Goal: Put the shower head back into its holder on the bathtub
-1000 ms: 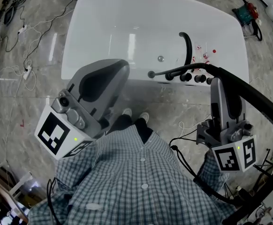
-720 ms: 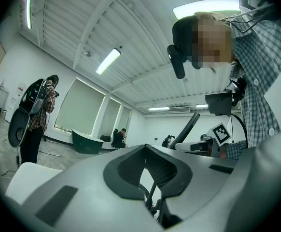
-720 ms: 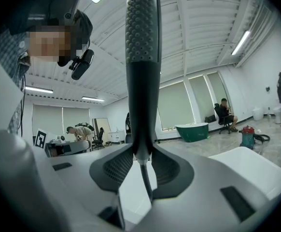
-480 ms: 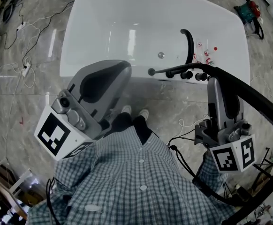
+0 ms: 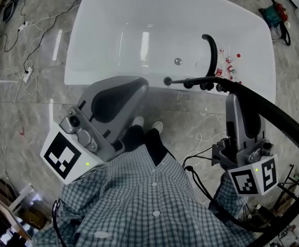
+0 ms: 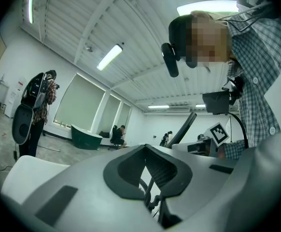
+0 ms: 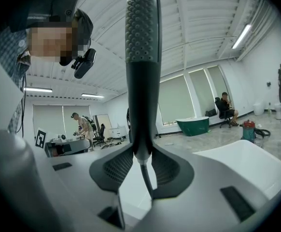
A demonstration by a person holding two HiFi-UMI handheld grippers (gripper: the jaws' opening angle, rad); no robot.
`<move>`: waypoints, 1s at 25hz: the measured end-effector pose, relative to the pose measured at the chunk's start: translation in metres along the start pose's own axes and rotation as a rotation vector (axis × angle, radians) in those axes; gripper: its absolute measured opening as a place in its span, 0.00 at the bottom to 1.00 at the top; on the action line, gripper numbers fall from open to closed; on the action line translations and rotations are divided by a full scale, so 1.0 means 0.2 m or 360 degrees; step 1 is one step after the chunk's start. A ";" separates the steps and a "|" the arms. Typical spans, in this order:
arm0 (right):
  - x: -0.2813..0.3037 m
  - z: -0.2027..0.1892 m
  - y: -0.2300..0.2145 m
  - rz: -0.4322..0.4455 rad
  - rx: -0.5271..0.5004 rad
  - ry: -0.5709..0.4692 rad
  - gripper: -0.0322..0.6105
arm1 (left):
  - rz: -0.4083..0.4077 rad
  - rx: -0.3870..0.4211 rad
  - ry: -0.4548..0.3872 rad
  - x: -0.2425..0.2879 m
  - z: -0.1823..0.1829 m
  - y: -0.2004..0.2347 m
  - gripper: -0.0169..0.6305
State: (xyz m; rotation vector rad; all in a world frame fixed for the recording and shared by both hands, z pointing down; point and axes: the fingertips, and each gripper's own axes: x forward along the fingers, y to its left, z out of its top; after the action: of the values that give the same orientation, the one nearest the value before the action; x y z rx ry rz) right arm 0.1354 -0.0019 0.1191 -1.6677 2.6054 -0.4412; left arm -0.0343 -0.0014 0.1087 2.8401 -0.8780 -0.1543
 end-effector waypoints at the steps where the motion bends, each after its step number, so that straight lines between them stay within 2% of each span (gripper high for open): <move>1: 0.00 -0.01 0.00 -0.0001 0.0000 0.0004 0.23 | 0.0001 -0.0008 0.0005 0.00 -0.02 0.01 0.04; 16: 0.10 -0.16 0.02 -0.0015 0.0020 0.0083 0.23 | -0.0008 -0.0074 0.0051 0.00 -0.12 0.09 0.04; 25: 0.13 -0.30 0.01 -0.0011 0.0022 0.0151 0.23 | -0.0028 -0.0108 0.0073 0.02 -0.24 0.10 0.04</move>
State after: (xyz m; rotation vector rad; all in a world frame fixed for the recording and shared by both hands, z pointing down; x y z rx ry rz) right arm 0.1129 -0.0116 0.1806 -1.6931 2.6561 -0.5501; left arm -0.0355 -0.0134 0.1597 2.7779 -0.8229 -0.1185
